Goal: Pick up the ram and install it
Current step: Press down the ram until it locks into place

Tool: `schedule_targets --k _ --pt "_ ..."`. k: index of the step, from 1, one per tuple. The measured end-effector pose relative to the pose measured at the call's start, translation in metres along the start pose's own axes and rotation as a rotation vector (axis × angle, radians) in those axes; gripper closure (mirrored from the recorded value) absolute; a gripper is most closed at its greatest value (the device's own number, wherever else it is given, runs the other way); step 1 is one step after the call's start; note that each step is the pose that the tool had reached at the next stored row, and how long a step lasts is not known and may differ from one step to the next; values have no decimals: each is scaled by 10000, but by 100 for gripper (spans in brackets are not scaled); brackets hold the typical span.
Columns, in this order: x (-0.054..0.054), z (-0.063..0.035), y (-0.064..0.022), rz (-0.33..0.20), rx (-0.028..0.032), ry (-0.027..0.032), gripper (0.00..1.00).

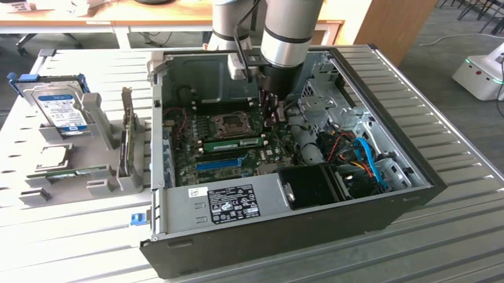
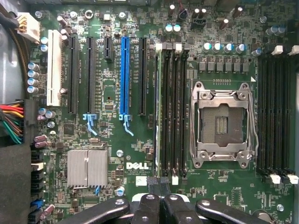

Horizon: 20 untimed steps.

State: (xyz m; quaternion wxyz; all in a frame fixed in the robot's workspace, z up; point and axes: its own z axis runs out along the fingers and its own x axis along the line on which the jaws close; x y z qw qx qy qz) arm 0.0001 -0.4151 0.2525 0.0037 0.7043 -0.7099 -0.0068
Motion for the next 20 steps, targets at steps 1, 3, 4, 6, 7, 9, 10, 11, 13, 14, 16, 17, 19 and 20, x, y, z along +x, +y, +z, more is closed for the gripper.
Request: schedule_targets --k 1,3,4,6,7,9,10,11,13,14,16,17,19,20 --pt "0 4 0 0 0 0 89" --pt "0 16 0 0 0 1 89" --pt "0 23 0 0 0 1 89" --pt "0 39 0 0 -1 1 89" --pt "0 48 -1 -1 0 1 89" --pt "0 67 -1 0 0 1 89" --pt "0 77 -1 0 0 1 89" --pt "0 87 -1 0 -1 1 89" --pt "0 106 -1 0 0 1 89" --pt "1 114 -2 0 0 0 89" --pt "1 130 -2 0 -1 1 89" --pt "1 138 -2 0 0 0 89" --pt "1 152 -2 -1 -1 1 89" --pt "1 159 -2 0 0 0 89"
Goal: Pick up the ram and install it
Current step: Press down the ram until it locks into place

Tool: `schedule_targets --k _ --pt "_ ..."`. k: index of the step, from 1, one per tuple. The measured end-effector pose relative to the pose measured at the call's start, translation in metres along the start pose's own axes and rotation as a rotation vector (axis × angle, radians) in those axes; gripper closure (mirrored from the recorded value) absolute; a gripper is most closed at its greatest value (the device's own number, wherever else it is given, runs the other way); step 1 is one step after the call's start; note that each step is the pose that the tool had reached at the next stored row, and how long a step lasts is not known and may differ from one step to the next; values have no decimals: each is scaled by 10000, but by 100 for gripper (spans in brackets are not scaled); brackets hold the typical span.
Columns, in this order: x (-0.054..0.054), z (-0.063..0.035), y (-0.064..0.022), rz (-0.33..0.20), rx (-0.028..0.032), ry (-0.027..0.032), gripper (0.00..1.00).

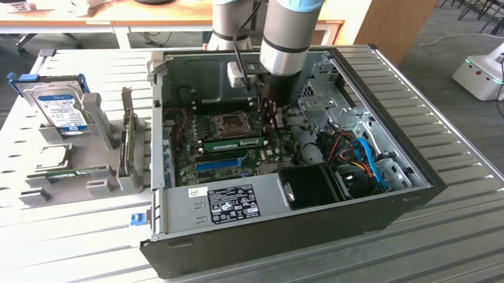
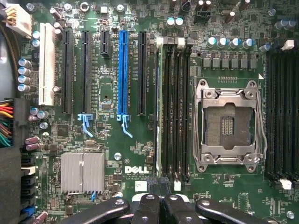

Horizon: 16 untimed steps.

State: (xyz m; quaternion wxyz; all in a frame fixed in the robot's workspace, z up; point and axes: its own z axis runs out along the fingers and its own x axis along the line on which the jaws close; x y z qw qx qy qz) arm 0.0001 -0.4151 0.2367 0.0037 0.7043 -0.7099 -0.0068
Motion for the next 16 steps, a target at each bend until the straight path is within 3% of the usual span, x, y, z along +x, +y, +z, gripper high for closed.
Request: schedule_targets --k 16 --pt "-10 39 0 1 0 -1 89"
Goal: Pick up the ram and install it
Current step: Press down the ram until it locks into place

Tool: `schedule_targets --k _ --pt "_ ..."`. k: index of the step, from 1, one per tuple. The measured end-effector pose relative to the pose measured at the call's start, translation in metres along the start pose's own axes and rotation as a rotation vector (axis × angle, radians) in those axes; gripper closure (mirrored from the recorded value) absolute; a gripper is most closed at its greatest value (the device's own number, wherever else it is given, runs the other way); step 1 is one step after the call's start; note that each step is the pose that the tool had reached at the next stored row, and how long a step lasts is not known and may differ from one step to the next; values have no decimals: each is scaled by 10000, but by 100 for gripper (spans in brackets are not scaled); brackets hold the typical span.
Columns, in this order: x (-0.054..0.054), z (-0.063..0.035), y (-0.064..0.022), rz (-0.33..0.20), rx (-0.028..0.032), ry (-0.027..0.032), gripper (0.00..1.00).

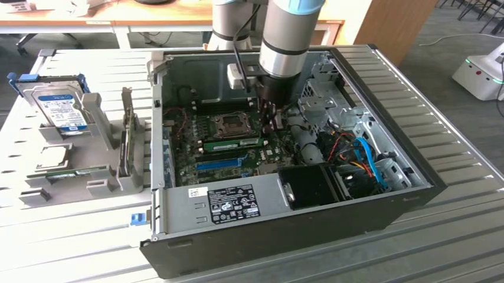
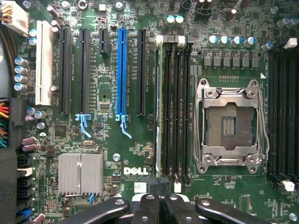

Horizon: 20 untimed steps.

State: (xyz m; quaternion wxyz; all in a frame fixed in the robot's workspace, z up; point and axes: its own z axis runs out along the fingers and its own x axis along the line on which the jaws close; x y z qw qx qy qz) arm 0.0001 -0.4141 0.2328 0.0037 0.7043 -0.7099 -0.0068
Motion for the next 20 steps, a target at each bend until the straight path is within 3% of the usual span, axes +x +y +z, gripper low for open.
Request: schedule_targets --k 20 --pt "-42 51 0 -1 -2 3 89"
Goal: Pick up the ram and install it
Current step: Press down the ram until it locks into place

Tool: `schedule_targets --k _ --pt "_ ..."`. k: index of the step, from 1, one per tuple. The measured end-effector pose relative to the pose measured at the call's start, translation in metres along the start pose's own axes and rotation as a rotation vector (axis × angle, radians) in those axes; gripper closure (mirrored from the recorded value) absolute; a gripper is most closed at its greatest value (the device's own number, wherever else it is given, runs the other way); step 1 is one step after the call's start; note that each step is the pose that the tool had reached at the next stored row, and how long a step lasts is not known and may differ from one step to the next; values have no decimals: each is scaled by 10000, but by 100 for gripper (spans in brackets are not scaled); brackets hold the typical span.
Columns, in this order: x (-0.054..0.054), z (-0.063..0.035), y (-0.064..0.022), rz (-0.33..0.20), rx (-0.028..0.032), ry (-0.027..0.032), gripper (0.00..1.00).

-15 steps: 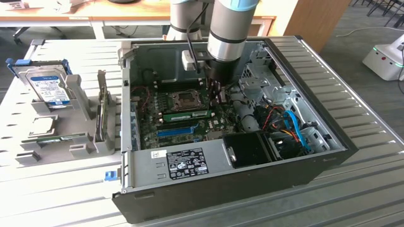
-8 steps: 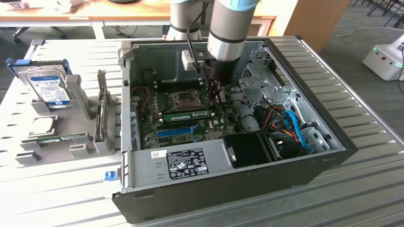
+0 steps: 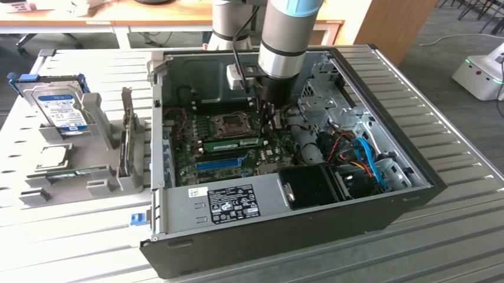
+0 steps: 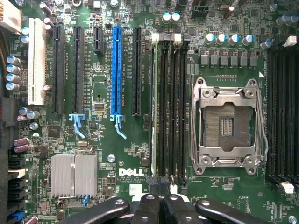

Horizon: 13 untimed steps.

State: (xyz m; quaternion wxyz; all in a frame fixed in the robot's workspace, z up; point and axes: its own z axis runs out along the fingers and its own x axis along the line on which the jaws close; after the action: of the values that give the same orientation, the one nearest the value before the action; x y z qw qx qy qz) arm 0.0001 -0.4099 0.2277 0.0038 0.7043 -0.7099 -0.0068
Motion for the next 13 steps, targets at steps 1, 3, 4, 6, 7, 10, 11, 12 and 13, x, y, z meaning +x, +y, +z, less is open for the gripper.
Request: schedule_targets --k 1,3,4,6,7,10,11,12,13 --pt "0 0 0 0 0 0 89" --pt "0 0 0 0 0 0 89" --pt "0 1 0 0 1 -1 89" --pt "-1 11 -1 0 2 -6 89" --pt "-1 15 -1 0 1 -3 89" --pt "0 25 -1 0 1 1 89" --pt "0 24 0 0 0 1 89" --pt "0 25 0 0 0 1 89" --pt "0 25 0 0 1 0 89"
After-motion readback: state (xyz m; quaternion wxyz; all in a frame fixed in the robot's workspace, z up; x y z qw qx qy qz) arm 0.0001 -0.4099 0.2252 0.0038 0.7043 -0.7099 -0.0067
